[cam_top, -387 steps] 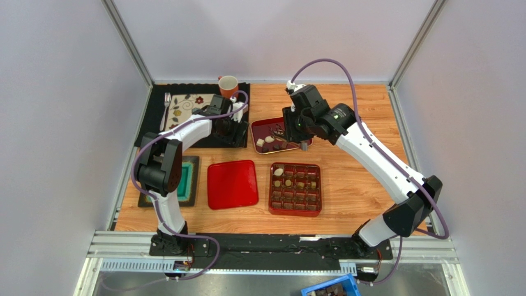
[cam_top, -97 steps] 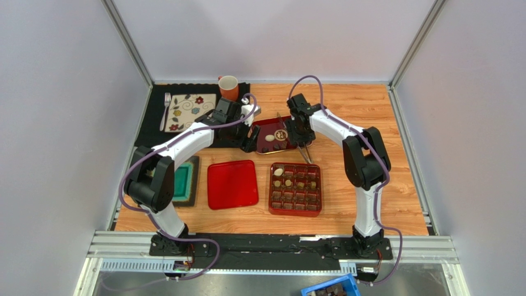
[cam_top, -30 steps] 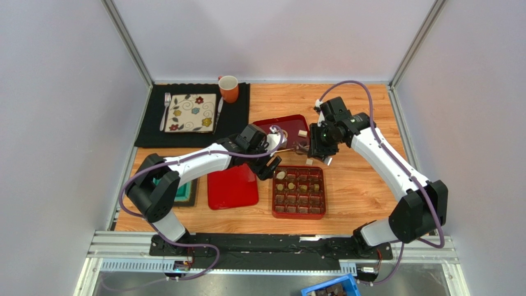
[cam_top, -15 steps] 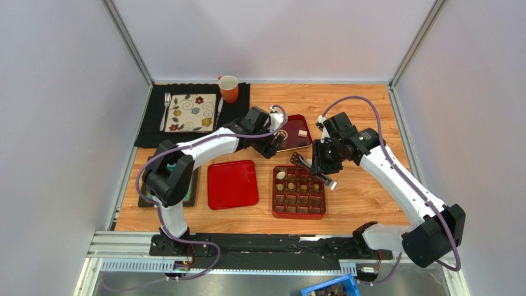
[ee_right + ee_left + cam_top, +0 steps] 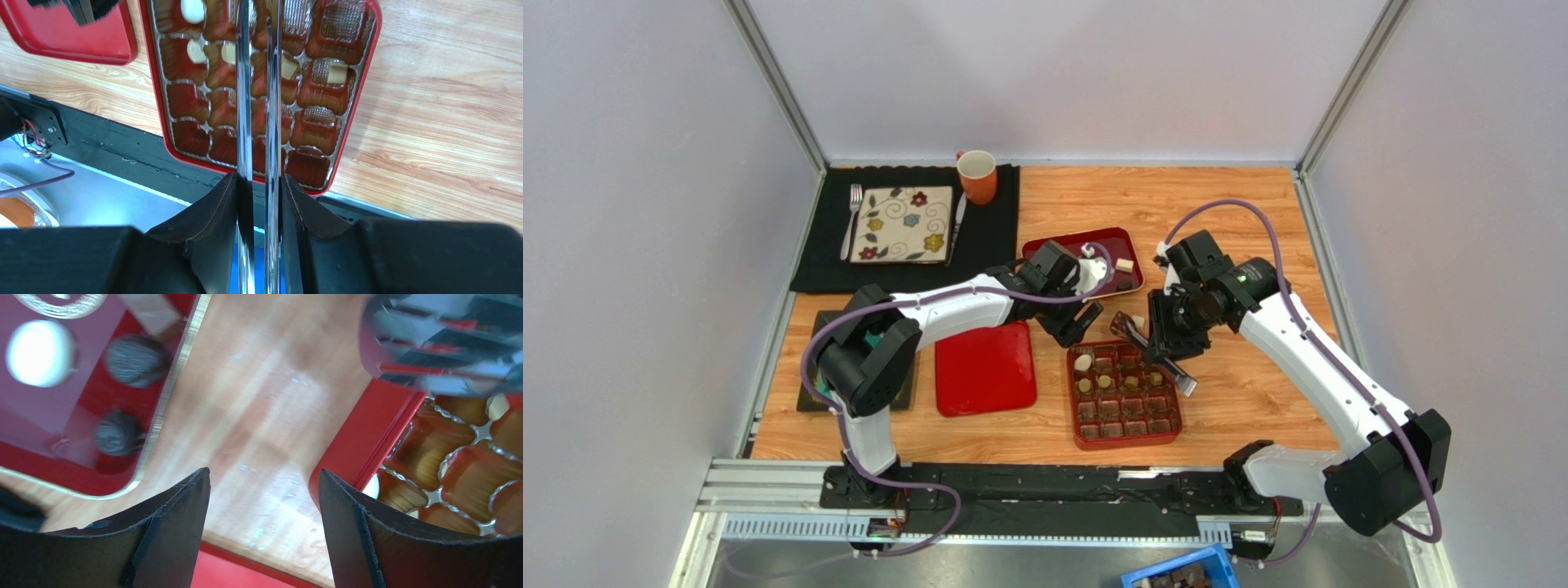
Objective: Pack the chocolate
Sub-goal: Move the packing box to the center of the board, then pick up the fake chocolate from the plate.
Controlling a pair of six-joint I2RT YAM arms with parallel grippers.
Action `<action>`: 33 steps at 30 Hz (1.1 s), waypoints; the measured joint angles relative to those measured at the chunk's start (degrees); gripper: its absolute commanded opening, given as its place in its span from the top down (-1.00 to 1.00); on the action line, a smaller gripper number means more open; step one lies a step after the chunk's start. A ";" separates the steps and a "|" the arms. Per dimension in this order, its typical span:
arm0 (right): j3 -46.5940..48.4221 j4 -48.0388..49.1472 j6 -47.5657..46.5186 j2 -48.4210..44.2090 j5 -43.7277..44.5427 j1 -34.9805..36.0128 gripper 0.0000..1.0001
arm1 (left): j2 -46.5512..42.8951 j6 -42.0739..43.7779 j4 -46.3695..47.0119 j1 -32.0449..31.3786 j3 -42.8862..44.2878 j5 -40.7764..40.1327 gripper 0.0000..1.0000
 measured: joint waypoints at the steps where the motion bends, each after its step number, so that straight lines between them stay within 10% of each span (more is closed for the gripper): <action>1: 0.07 -0.17 0.02 0.00 0.26 0.00 0.35 | 0.00 0.02 0.00 -0.50 -0.33 0.02 -0.49; 13: 12.31 -0.35 -0.92 8.83 3.65 -1.03 0.27 | -6.01 1.11 -2.75 -0.13 -4.07 -0.83 -0.52; 23: 30.88 3.41 -3.43 26.12 3.39 -0.92 0.14 | -9.31 -1.25 -4.04 20.61 -0.35 3.30 -0.50; 33: 39.04 4.68 -4.15 38.49 3.89 0.98 0.09 | -9.53 -1.88 -4.61 22.38 -5.40 6.64 -0.50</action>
